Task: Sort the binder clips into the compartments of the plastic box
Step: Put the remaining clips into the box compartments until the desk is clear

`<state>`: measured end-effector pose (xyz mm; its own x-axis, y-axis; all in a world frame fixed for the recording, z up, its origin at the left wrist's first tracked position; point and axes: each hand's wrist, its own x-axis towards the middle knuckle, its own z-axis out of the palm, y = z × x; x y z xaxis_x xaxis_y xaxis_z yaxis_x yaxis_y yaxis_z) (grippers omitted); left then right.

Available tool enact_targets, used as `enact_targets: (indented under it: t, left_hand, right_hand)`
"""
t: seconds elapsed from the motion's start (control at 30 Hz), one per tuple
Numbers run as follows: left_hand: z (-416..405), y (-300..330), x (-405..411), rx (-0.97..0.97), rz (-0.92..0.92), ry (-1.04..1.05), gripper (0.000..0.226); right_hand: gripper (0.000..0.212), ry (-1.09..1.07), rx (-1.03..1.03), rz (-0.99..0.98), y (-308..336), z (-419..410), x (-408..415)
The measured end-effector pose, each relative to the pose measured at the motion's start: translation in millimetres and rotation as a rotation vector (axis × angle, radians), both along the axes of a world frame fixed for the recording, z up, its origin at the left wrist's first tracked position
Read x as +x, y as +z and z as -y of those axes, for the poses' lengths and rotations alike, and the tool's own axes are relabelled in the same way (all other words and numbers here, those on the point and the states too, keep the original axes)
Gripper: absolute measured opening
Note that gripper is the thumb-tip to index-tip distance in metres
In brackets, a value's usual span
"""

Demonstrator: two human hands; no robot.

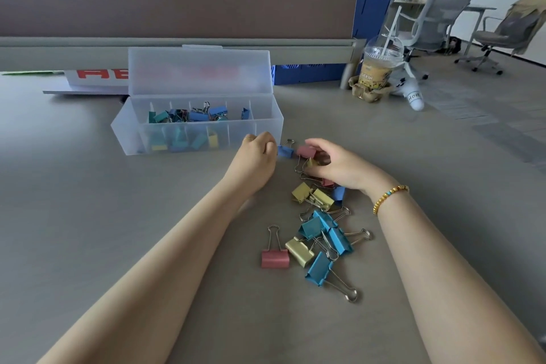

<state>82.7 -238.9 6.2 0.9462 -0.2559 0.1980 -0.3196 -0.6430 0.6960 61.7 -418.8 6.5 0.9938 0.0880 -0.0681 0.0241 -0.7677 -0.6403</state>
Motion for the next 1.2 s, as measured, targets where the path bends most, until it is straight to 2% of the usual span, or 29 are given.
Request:
enact_targets:
  t: [0.17,0.23,0.3,0.4,0.57,0.67,0.77,0.83,0.9,1.0,1.07,1.2]
  left_hand:
    - [2.9,6.8,6.0,0.188,0.016,0.111,0.023]
    - [7.2,3.9,10.8,0.242,0.038,0.125,0.033]
    - [15.1,1.2,14.9,0.409,0.075,0.090,0.047]
    - [25.6,0.1,19.4,0.527,0.097,0.080,0.054]
    - [30.1,-7.0,24.4,0.509,0.096,0.104,0.032]
    - [20.3,-7.2,25.7,0.534,0.132,0.040,0.026]
    - [10.5,-3.9,26.2,0.441,0.117,0.005,0.027]
    - [3.3,-0.3,28.7,0.379,0.062,-0.003,0.036]
    - [-3.4,8.3,30.1,0.291,-0.025,-0.051,0.034]
    - [-11.3,27.7,26.9,0.211,-0.113,-0.162,0.028]
    - [-14.8,38.7,25.3,0.144,-0.056,-0.146,0.028]
    - [-26.2,53.4,31.2,-0.008,0.083,0.028,0.024]
  right_hand:
    - [0.055,-0.003,0.077,-0.014,2.1,1.6,-3.7]
    - [0.056,0.023,0.088,-0.023,3.8,4.0,-5.8]
    - [0.062,0.047,0.093,-0.058,6.0,9.4,-7.5]
    - [0.068,0.063,0.134,-0.104,8.6,18.8,-9.7]
    - [0.065,0.034,0.004,-0.105,7.4,27.2,-7.3]
    - [0.068,0.012,0.003,-0.089,6.1,26.9,-3.7]
    - [0.068,-0.019,-0.030,-0.036,3.8,22.0,-2.4]
    - [0.067,-0.054,-0.093,0.004,3.5,18.5,-2.2]
    - [0.064,-0.126,-0.160,0.019,5.1,18.5,-2.6]
    - [0.044,-0.179,-0.244,0.030,5.4,20.8,-4.1]
    - [0.036,-0.175,-0.266,0.044,5.9,18.0,-6.3]
    - [0.036,-0.148,-0.252,0.136,7.4,8.6,-8.4]
